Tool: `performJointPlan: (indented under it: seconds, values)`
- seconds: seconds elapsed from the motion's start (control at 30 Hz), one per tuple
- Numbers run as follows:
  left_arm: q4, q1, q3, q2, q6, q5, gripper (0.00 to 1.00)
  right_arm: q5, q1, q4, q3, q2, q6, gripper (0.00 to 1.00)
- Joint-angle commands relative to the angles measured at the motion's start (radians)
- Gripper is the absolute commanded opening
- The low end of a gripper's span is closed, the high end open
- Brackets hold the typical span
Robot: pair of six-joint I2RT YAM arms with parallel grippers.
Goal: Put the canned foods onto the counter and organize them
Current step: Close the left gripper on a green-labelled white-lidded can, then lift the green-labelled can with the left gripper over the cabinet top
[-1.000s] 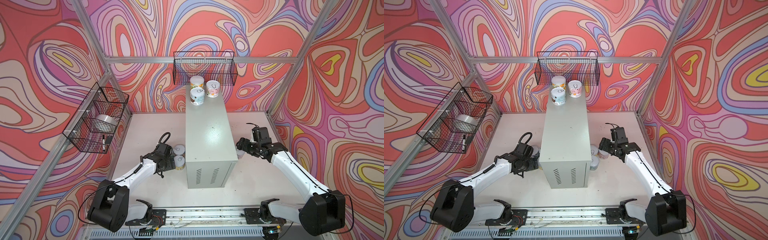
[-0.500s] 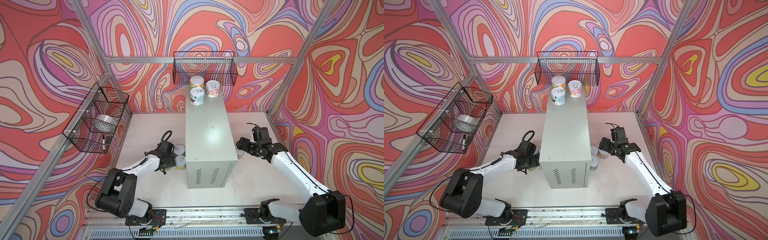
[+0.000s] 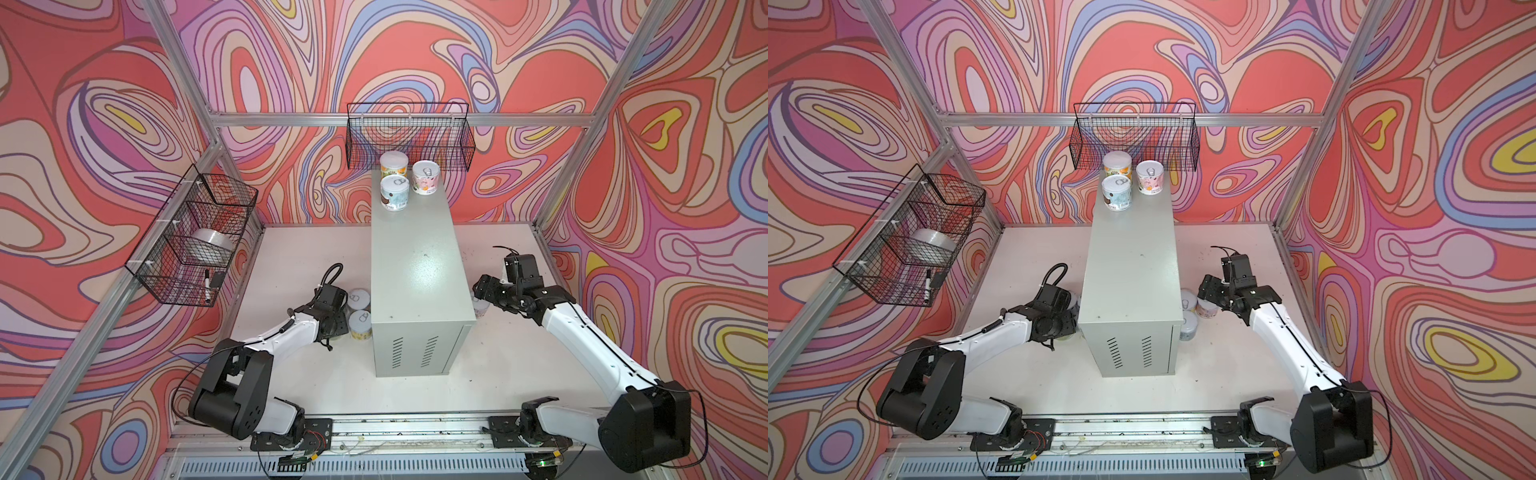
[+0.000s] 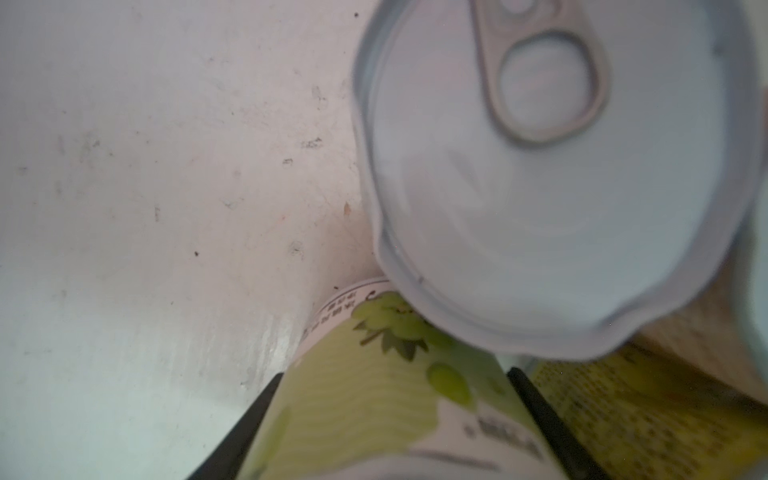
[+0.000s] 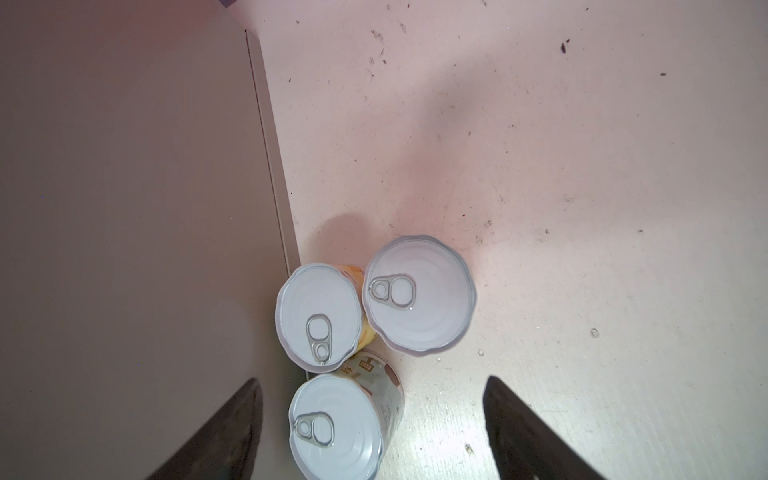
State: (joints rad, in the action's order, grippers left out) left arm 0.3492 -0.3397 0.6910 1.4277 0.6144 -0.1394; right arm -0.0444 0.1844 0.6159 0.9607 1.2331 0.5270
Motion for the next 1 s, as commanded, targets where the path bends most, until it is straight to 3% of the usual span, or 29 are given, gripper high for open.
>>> performJointPlan:
  seconds: [0.0, 0.13, 0.3, 0.5, 0.77, 0.97]
  values:
    - [0.000, 0.004, -0.028, 0.002, 0.000, 0.009, 0.01, -0.001, -0.005, -0.003, 0.015, 0.005, 0.011, 0.85]
    - [0.104, 0.001, 0.012, -0.050, -0.004, 0.031, 0.00, -0.006, -0.005, -0.003, 0.028, 0.002, 0.014, 0.85]
    - [0.332, 0.002, 0.090, -0.229, -0.042, 0.060, 0.00, -0.017, -0.005, 0.006, 0.045, -0.001, 0.014, 0.85]
    - [0.638, 0.001, 0.353, -0.387, -0.139, 0.143, 0.00, -0.001, -0.005, 0.053, 0.079, -0.022, -0.001, 0.85]
    - [1.003, 0.001, 0.865, -0.240, -0.284, 0.202, 0.00, 0.006, -0.004, 0.127, 0.133, -0.071, -0.027, 0.85]
    - [1.117, -0.035, 1.092, -0.156, -0.289, 0.196, 0.00, 0.043, -0.005, 0.184, 0.184, -0.102, -0.050, 0.85]
